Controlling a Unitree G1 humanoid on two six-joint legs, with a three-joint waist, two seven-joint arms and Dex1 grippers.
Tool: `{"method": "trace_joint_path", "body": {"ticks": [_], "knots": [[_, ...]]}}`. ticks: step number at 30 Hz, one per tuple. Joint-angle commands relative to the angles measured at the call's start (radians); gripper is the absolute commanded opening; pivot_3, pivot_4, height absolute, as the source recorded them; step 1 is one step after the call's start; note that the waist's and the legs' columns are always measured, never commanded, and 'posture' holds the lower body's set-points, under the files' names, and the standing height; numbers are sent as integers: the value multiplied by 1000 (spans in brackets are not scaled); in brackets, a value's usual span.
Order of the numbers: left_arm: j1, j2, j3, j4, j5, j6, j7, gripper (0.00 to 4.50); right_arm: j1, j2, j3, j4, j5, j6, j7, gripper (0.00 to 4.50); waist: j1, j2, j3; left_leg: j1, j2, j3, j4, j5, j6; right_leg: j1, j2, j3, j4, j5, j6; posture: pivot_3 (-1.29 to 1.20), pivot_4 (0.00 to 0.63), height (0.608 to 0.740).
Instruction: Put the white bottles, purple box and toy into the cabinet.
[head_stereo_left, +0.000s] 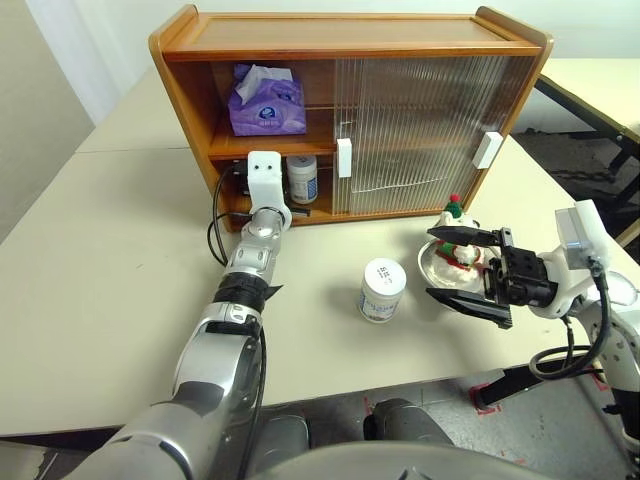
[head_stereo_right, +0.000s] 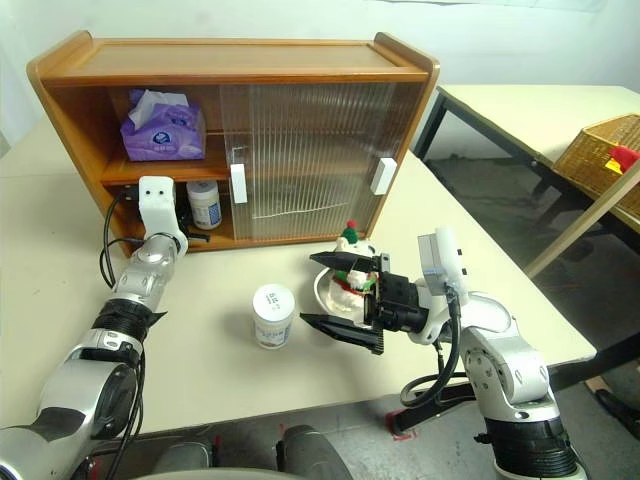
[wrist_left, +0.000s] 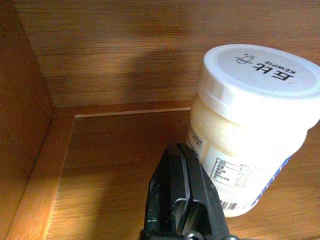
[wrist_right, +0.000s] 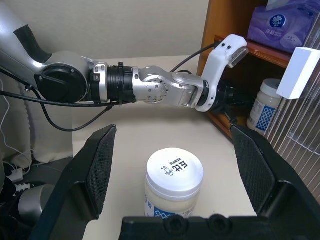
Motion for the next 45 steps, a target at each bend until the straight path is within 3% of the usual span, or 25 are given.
{"method": "trace_joint_path", "body": {"ticks": [1,11,22,45], "knots": [[-24,-13,-22,36,0,14,-31,13,5,-6,-14,-13,1,-2,-5,4500,0,0,0,0,0,0,0,0,0,0,0,0,0,0,0,-170,3,740],[-90,-17,-32,144,2,-36,-97,13,5,-9,-18,-16,3,-1,-13,4500,6,0,0,0,-6,-9,0,5,5,5,0,2,-1,0,1,-174,0,740],[-136,-52,-45,218,6,-69,-141,13,9,-14,-21,-19,4,-1,-18,4500,2,0,1,0,-26,-23,0,10,10,9,0,25,-5,-5,8,-178,0,740],[-169,-87,-41,255,-20,-89,-226,13,4,-8,-16,-18,2,0,-29,4500,2,3,5,-4,-35,-41,-2,13,11,22,0,25,-14,-8,13,-180,0,740]]}}
